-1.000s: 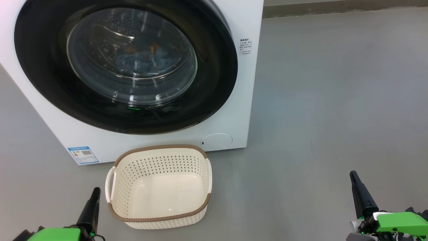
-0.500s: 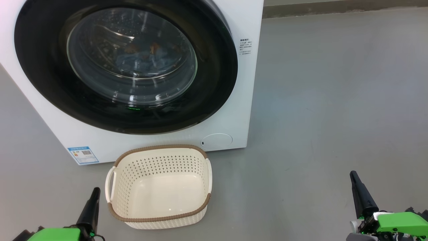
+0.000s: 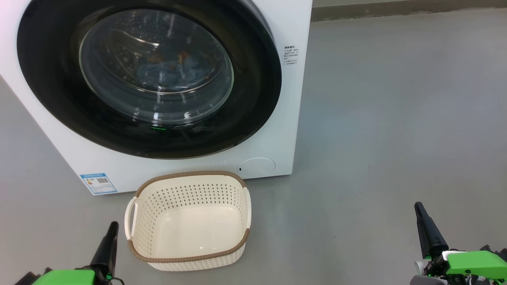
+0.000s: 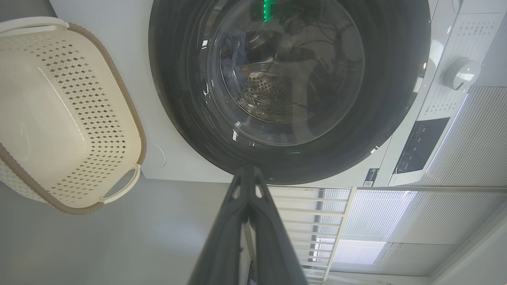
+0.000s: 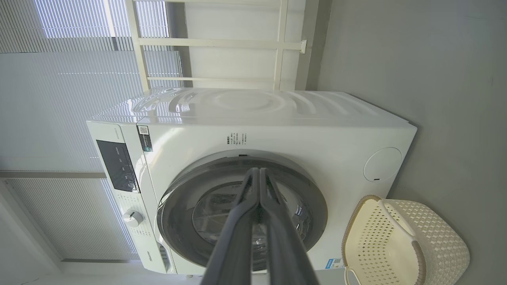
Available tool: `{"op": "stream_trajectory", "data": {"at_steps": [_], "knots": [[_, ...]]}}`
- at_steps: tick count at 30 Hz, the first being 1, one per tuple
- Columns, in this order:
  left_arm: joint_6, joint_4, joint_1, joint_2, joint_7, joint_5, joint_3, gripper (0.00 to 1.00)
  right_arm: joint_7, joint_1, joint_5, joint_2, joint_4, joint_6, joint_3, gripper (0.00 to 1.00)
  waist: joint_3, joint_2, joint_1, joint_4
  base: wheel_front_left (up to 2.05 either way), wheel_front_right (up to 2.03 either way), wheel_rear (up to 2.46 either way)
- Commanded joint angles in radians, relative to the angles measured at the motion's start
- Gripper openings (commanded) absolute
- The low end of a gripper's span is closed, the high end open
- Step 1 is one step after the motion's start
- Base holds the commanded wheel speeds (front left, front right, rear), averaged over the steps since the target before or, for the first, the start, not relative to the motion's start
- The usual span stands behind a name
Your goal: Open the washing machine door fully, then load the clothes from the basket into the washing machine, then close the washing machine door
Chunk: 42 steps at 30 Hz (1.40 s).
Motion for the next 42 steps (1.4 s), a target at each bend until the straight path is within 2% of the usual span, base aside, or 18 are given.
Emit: {"op": "stream_trajectory", "data": {"at_steps": [1,42], "knots": [[-0.003,-0.019,-0.041,0.011,0.005,-0.008,0.035,0.0,0.008,-0.041,0.003,-0.004,-0.025,-0.001,0.024,0.0,0.0,-0.0001,0.0,0.0,0.0,0.0,0.0],[-0.003,-0.019,-0.041,0.01,0.006,-0.007,0.036,0.0,0.008,-0.041,0.004,-0.004,-0.025,-0.001,0.024,0.0,0.0,-0.0001,0.0,0.0,0.0,0.0,0.0]]}}
